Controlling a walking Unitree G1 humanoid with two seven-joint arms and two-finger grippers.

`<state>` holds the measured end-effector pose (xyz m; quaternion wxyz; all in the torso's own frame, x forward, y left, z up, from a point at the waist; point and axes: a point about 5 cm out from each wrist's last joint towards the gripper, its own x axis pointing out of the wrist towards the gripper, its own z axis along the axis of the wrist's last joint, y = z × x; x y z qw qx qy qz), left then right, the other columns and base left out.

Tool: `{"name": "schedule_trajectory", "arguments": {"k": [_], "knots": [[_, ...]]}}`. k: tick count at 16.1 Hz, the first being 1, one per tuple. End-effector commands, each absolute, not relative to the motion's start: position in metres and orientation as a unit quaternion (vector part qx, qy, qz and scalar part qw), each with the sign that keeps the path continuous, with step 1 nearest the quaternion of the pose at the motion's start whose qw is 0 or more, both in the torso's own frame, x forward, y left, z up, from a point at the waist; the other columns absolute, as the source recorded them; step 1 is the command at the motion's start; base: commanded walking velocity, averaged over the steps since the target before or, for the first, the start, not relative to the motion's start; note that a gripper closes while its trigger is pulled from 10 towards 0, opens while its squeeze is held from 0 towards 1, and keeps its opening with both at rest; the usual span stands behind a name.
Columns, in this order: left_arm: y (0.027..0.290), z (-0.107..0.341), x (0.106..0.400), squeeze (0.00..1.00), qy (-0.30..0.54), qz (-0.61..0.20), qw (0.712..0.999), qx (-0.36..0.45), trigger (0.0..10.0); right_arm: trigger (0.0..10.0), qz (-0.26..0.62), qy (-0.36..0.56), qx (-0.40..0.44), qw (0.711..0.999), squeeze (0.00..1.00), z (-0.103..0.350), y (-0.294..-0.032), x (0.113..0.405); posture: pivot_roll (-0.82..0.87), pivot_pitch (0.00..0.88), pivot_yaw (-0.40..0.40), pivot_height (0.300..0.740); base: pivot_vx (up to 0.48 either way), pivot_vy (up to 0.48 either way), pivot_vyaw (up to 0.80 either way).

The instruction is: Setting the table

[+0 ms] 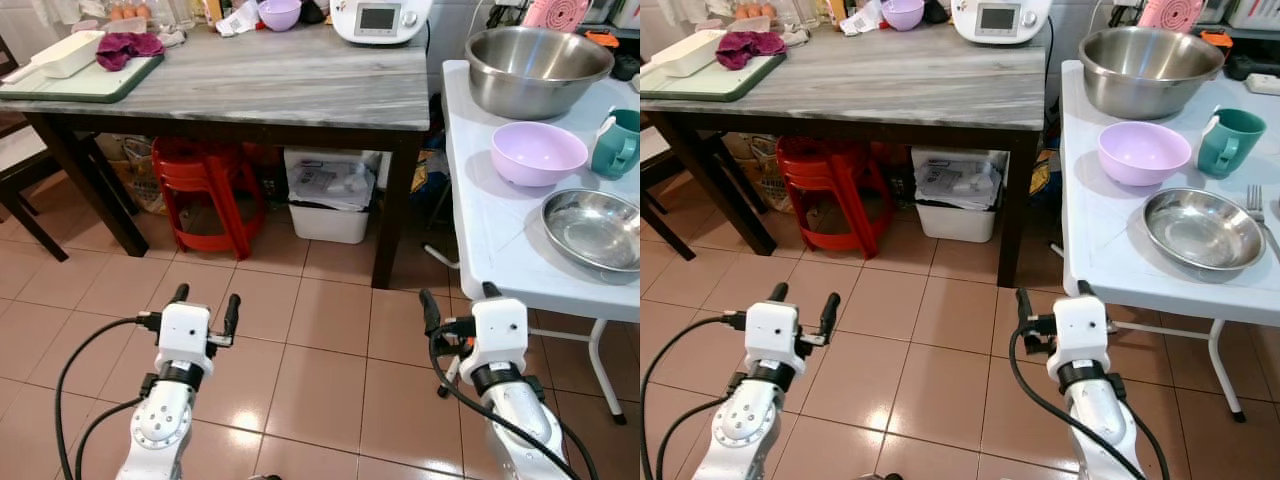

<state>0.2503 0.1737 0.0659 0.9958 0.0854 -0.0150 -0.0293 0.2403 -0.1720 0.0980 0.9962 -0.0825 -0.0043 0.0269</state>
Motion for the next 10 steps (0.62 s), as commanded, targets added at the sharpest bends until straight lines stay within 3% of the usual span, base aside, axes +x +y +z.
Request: {"name": "schedule_trajectory", "arguments": {"k": [1,10], "knots": [[0.1766,0.0647,0.2483,0.0,-0.008,-0.03,0.996,0.089,10.0,10.0,0.028,-0.003,-0.077,0.997,0.0,0.098,-0.1707,0.2397,-0.14,0.143,0.057,0.74,0.0,0.0,0.0],[0.1774,0.0651,0.244,0.0,-0.005,-0.034,0.995,0.09,10.0,10.0,0.027,0.003,-0.077,0.997,0.0,0.0961,-0.1702,0.2351,-0.14,0.177,0.066,0.74,0.0,0.0,0.0]]}}
